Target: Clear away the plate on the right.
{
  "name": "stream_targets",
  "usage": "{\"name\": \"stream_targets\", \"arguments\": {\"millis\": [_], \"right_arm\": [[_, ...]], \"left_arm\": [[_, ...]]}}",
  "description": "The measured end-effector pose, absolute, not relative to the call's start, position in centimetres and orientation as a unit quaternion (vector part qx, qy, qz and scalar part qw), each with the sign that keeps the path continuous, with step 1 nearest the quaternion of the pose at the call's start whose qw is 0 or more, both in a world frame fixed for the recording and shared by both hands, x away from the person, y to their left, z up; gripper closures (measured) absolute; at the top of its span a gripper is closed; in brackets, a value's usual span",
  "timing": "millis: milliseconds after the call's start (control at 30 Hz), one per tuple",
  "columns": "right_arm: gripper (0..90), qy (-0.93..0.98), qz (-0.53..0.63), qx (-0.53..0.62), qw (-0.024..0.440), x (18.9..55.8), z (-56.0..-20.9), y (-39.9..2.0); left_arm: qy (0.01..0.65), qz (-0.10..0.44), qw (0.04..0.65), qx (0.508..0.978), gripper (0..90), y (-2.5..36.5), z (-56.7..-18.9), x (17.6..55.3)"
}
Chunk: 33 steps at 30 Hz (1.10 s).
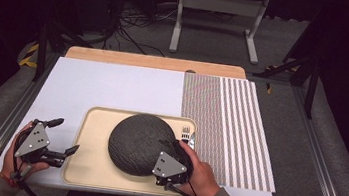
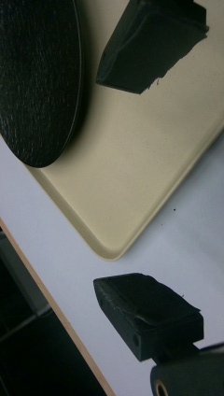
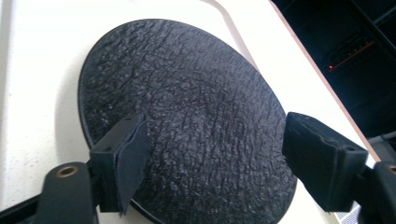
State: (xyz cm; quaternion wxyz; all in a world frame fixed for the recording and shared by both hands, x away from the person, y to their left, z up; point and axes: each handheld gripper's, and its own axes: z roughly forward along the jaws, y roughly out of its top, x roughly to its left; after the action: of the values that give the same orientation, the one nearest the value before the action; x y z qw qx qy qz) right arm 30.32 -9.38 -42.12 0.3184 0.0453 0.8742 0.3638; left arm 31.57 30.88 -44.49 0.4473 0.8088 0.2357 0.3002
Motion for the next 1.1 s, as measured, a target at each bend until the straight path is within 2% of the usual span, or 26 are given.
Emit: {"name": "stream_targets", "arguments": {"millis": [1100], "right_arm": [[17.1, 0.855, 0.356, 0.117, 0.359, 31.1, -41.1, -12.3]], "left_arm": [[0.236, 0.302, 0.446, 0.809, 5.8, 30.9, -44.4, 31.5]]}}
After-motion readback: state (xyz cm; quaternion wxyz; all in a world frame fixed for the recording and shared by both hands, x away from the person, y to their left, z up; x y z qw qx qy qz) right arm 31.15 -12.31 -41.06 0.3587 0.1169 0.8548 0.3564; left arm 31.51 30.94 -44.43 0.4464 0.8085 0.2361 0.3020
